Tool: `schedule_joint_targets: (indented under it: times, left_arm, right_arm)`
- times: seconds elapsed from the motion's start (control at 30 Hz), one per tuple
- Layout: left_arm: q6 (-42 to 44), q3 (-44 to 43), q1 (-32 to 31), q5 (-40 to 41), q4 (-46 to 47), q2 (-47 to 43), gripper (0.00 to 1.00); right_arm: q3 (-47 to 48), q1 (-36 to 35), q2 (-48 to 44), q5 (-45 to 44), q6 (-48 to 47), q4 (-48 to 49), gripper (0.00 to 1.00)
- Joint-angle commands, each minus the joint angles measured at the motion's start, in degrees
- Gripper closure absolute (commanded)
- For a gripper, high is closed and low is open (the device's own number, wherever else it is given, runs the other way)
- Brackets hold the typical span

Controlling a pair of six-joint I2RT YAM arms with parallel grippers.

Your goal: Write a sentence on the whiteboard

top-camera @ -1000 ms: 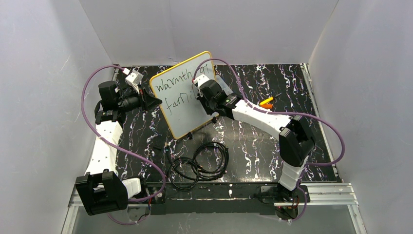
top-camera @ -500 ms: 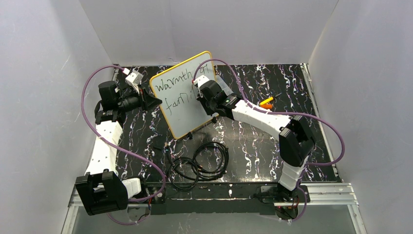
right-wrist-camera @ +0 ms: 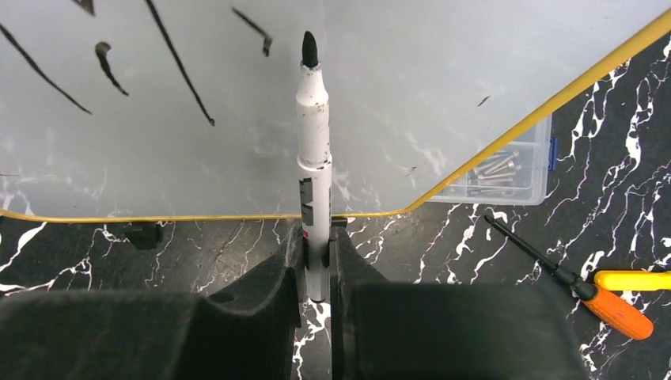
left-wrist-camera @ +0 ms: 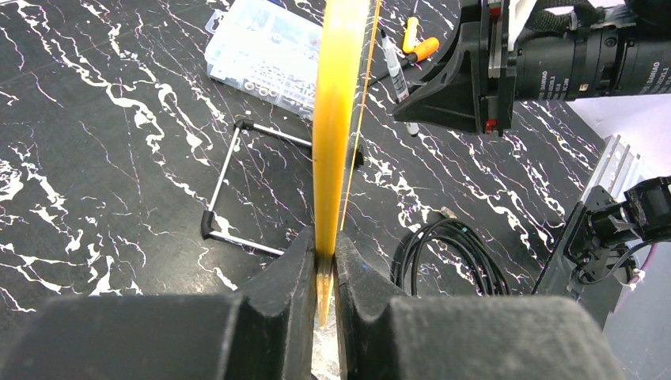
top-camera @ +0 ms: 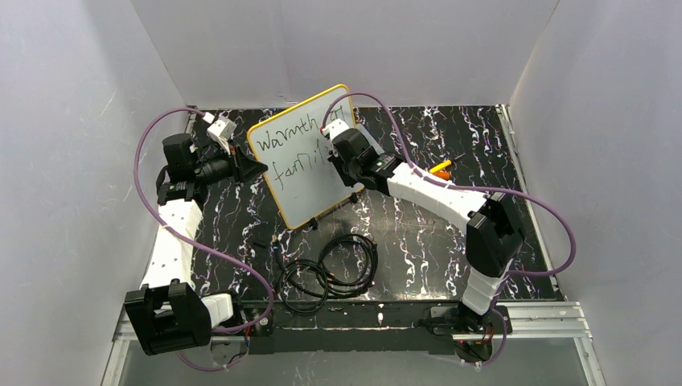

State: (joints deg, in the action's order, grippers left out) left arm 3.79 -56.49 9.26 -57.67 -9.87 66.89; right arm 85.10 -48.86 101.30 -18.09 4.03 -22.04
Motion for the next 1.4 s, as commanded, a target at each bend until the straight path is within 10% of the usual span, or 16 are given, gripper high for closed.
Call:
schedule_joint_targets:
  times: [0.0, 1.37]
  left_arm:
    - [-1.1, 0.5, -0.5, -2.6, -0.9, -1.5, 1.0]
    - [-1.3, 0.6, -0.5, -2.8, -0.7, -1.6, 1.0]
  right_arm:
    - [4.1, 1.0, 0.7, -1.1, -1.0, -0.2, 0.99]
    - [-1.3, -1.1, 3.0, 7.5, -0.9, -1.5, 0.99]
